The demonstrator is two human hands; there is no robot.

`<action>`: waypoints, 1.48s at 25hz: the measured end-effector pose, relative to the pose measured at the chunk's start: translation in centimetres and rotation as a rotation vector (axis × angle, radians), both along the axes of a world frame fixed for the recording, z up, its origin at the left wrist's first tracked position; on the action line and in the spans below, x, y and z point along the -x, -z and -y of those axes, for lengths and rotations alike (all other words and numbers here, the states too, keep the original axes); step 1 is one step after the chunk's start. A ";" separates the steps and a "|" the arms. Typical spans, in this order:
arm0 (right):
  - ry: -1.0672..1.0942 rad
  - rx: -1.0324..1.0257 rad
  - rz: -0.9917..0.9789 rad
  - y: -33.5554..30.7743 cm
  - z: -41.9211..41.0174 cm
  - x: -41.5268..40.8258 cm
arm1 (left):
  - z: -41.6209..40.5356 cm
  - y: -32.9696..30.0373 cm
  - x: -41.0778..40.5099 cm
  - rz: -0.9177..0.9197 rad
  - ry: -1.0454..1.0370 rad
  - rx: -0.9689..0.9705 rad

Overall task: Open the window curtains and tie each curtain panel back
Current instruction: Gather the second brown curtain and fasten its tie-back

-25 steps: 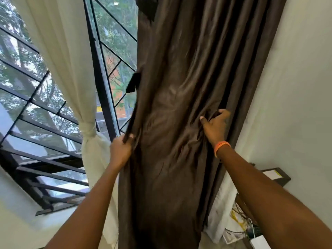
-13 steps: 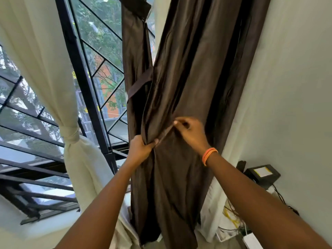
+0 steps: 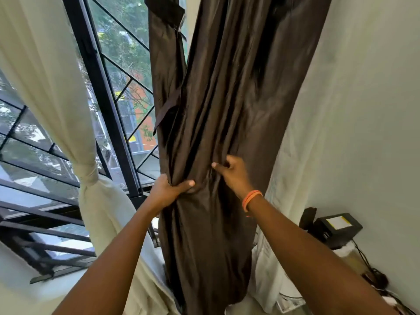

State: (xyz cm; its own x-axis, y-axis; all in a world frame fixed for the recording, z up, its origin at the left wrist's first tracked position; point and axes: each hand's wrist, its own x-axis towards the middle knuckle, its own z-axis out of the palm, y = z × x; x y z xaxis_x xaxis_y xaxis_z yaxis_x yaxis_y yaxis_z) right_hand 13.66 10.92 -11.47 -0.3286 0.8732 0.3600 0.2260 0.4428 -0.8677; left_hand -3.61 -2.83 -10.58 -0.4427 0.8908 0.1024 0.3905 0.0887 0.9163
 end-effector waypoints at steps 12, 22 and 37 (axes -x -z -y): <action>0.117 0.181 -0.207 -2.5 -5.7 -7.6 | -0.4 -0.4 1.3 -0.181 -0.254 0.042; 0.350 0.237 -0.238 -3.3 -6.7 -14.8 | -0.9 -0.7 1.7 -0.299 -0.411 0.081; -0.349 0.701 -0.898 -7.3 -5.0 -15.2 | -2.8 -2.9 -3.8 0.170 0.006 0.089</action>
